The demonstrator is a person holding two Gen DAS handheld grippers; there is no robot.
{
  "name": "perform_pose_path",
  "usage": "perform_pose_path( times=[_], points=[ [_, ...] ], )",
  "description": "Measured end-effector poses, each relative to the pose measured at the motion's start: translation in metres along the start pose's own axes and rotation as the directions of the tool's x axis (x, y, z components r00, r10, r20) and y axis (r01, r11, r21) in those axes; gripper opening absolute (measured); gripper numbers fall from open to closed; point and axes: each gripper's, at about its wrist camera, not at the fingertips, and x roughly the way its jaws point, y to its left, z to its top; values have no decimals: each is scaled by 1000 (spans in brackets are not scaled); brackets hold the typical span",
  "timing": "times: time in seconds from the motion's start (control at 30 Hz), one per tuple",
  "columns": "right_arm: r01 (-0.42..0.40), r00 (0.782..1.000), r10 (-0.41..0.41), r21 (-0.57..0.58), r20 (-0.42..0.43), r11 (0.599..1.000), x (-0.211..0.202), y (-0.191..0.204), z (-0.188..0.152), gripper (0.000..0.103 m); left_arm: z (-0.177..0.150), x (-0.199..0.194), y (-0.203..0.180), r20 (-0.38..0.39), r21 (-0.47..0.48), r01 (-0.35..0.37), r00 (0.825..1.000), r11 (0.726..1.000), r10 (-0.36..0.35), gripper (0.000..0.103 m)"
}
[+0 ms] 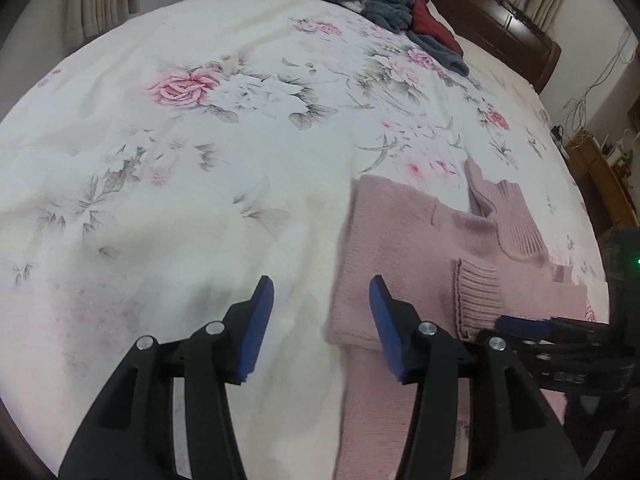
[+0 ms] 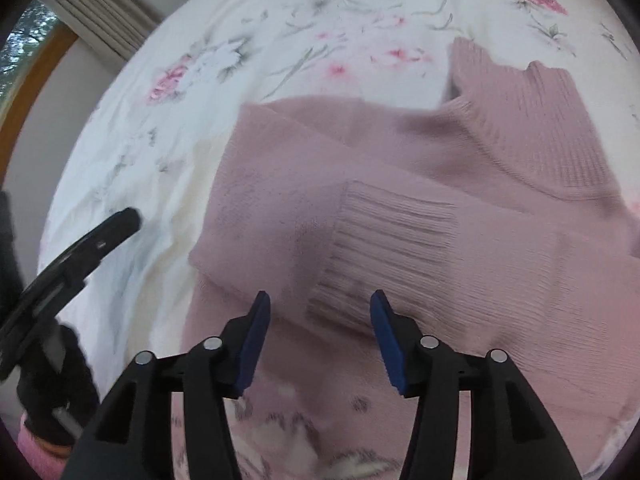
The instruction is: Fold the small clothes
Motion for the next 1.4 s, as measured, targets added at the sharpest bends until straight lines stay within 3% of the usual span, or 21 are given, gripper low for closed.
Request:
perform_pose_path(
  times=[0.1, 0.2, 0.23, 0.27, 0.33, 0.7, 0.9, 1.0, 1.07, 1.2, 1.3, 1.4],
  points=[
    [37, 999, -36, 15, -32, 999, 19, 2, 2, 52, -3, 3, 2, -12, -2, 2, 1000, 1000, -2, 50],
    [82, 996, -82, 12, -41, 997, 27, -3, 0, 32, -7, 7, -2, -21, 2, 9, 1000, 1000, -9, 50],
    [58, 998, -57, 20, -38, 998, 25, -8, 0, 29, -8, 9, -6, -27, 5, 13, 1000, 1000, -13, 50],
    [23, 999, -21, 34, -34, 999, 21, -13, -1, 20, -9, 10, -8, -31, 8, 17, 999, 1000, -17, 50],
    [-9, 1000, 10, 55, -24, 998, 12, -21, -5, 16, -12, 12, -16, -36, 22, 26, 999, 999, -25, 50],
    [-70, 985, 43, 156, 170, 985, -105, -104, -30, 13, -24, 33, -89, -69, 133, 102, 993, 986, -93, 51],
    [-15, 978, -34, 234, 206, 972, -150, -177, -55, 13, -31, 53, -109, -99, 156, 85, 993, 984, -70, 51],
    [20, 978, -75, 274, 192, 962, -157, -209, -68, 13, -32, 62, -112, -108, 164, 59, 993, 985, -42, 51],
    [46, 981, -101, 304, 168, 952, -156, -232, -77, 5, -33, 68, -112, -115, 165, 39, 993, 986, -20, 52],
    [92, 985, -137, 355, 105, 930, -142, -261, -99, 5, -33, 76, -110, -120, 172, 1, 993, 985, 20, 53],
    [103, 984, -146, 346, 102, 933, -138, -265, -107, 6, -33, 76, -113, -121, 178, -16, 992, 984, 38, 53],
    [43, 985, -93, 320, 142, 946, -140, -255, -101, 11, -30, 62, -126, -96, 186, 22, 995, 982, -4, 54]
  ],
)
